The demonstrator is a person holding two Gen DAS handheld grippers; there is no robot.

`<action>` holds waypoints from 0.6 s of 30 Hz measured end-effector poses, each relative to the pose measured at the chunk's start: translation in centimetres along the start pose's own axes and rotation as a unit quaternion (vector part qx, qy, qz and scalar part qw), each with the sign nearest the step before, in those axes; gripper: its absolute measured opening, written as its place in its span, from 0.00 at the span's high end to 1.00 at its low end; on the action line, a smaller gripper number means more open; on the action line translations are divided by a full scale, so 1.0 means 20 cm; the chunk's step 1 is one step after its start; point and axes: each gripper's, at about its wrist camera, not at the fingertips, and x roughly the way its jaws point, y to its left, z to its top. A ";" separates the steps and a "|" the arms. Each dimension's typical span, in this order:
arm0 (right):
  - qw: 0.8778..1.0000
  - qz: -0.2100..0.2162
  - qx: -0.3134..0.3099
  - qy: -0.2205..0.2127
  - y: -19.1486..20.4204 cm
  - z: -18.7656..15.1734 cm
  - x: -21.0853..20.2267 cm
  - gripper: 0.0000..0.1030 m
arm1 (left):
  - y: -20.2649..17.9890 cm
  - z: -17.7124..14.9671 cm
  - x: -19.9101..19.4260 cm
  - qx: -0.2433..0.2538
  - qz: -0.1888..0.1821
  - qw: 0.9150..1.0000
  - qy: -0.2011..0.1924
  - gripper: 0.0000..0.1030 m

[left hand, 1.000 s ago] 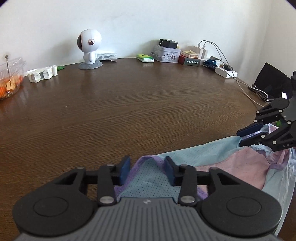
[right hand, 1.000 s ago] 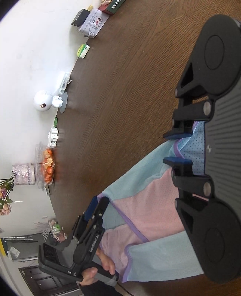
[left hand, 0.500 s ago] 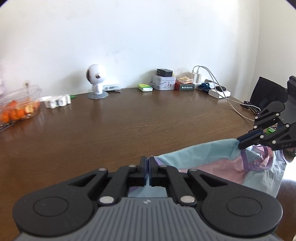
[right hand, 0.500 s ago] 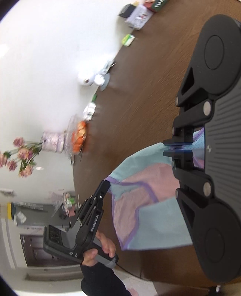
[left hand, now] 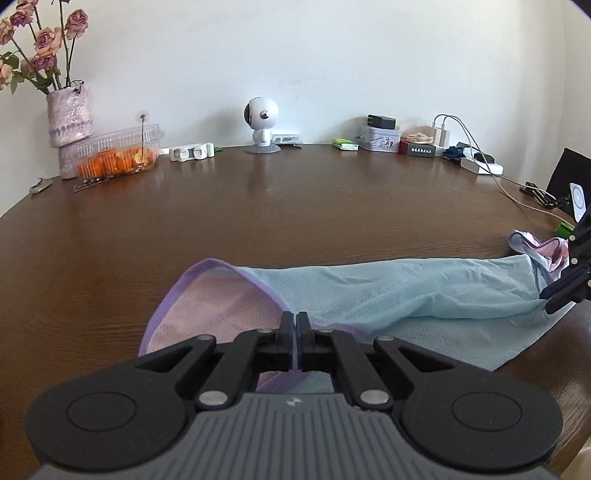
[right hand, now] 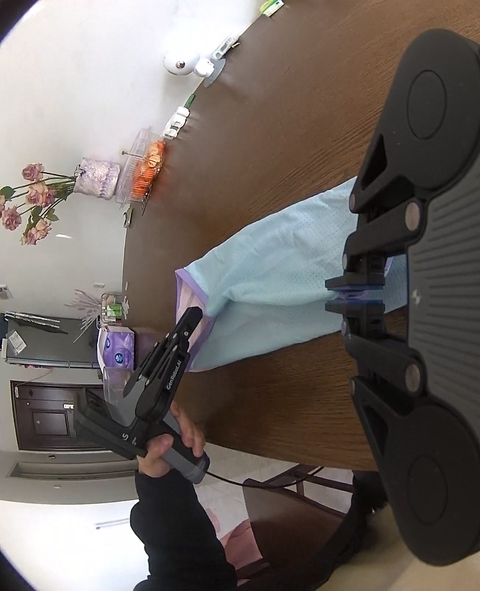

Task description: Fold clothes

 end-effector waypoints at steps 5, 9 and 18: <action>0.999 0.017 0.024 -0.023 -0.04 0.02 -0.07 0.81 | 0.08 0.07 -0.04 -0.041 0.021 0.999 -0.010 0.85; 0.997 0.016 0.050 -0.048 -0.06 0.10 0.00 0.80 | 0.09 0.18 0.13 -0.067 0.056 0.996 0.024 0.72; 0.999 0.002 0.049 -0.017 -0.01 0.25 0.31 0.79 | 0.10 0.20 0.26 -0.090 0.082 0.991 0.052 0.74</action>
